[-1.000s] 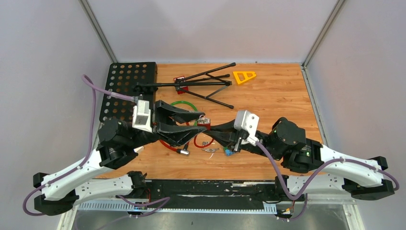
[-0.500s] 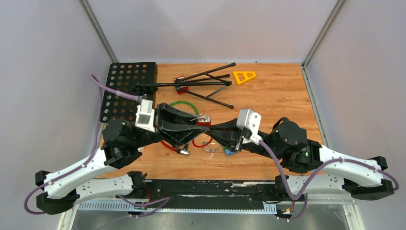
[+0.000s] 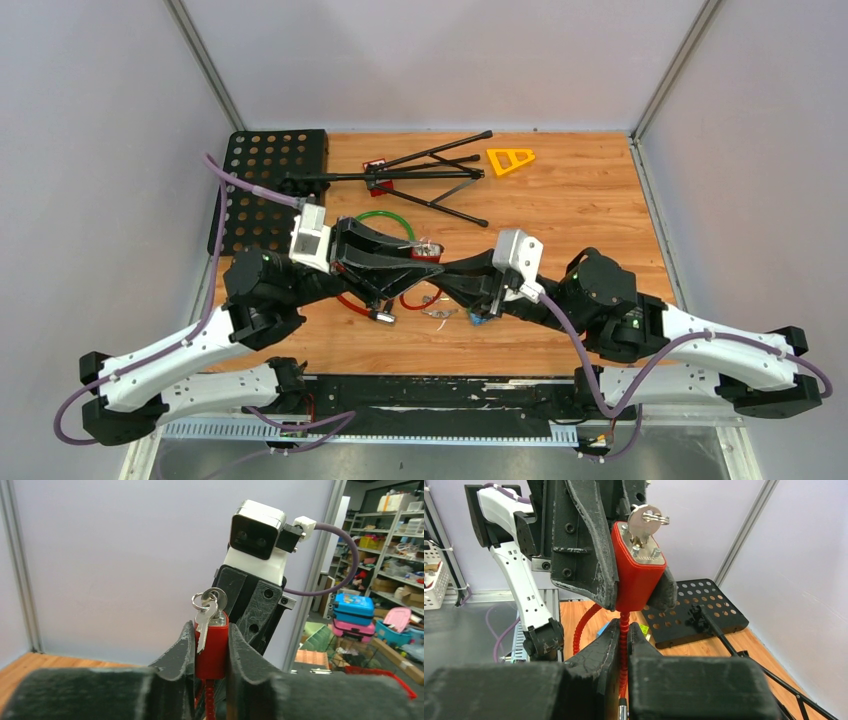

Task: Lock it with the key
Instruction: Lock the lock.

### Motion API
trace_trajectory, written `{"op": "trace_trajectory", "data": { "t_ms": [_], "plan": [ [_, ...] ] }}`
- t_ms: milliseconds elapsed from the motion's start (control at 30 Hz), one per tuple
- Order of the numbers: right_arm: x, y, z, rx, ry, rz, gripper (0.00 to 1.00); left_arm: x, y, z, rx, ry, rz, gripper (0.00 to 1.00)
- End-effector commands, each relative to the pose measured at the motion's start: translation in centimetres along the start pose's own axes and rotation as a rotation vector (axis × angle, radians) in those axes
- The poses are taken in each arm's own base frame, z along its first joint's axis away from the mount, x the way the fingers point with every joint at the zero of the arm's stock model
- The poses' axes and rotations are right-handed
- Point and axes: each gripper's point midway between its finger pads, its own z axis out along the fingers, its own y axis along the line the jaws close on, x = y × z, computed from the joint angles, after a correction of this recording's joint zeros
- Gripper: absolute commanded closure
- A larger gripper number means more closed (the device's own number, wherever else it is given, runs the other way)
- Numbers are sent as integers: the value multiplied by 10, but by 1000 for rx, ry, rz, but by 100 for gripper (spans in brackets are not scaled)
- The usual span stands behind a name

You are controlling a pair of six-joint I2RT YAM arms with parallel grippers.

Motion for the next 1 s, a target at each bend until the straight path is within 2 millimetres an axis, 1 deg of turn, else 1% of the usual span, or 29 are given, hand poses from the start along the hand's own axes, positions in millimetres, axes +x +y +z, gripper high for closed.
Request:
{"op": "trace_trajectory", "data": {
  "t_ms": [0, 33, 100, 133, 200, 267, 300, 333, 367, 433, 533, 633, 700, 767, 833, 967],
  "plan": [
    [-26, -3, -5, 11, -100, 29, 100, -6, -6, 3, 31, -24, -8, 97],
    [-25, -5, -5, 17, -98, 29, 100, -5, -6, 4, 32, -21, -7, 100],
    [-25, -7, -5, 31, -96, 31, 100, -4, -7, 3, 41, -16, 3, 100],
    [-25, -8, -6, 37, -95, 35, 97, -3, -8, 3, 47, -11, 14, 100],
    [-23, -10, -8, 45, -75, 37, 81, -1, -6, 0, 41, 20, 54, 100],
    [-20, -13, -12, 56, -44, 36, 67, 3, 3, -6, -3, 70, 133, 100],
    [-18, -13, -15, 58, -26, 33, 63, 4, 9, -11, -35, 97, 182, 100],
    [-15, -15, -19, 61, -3, 27, 58, 3, 17, -18, -69, 122, 275, 100],
    [-13, -16, -24, 64, 16, 20, 55, 3, 29, -26, -122, 157, 355, 100],
    [-10, -21, -34, 82, 54, 7, 54, -1, 46, -41, -194, 213, 520, 100],
    [-11, -32, -45, 141, 90, 27, 54, 4, 71, -68, -264, 369, 776, 100],
    [-9, -44, -48, 240, 117, 136, 59, 10, 96, -88, -307, 523, 1008, 100],
    [-8, -45, -43, 290, 108, 263, 64, 12, 109, -99, -335, 588, 1124, 100],
    [-4, -40, -33, 310, 103, 390, 66, 9, 115, -102, -368, 589, 1175, 100],
    [2, -32, -19, 308, 128, 480, 66, 7, 113, -99, -362, 570, 1181, 100],
    [9, -28, 4, 343, 171, 618, 66, 15, 108, -93, -307, 578, 1149, 100]
  ]
}}
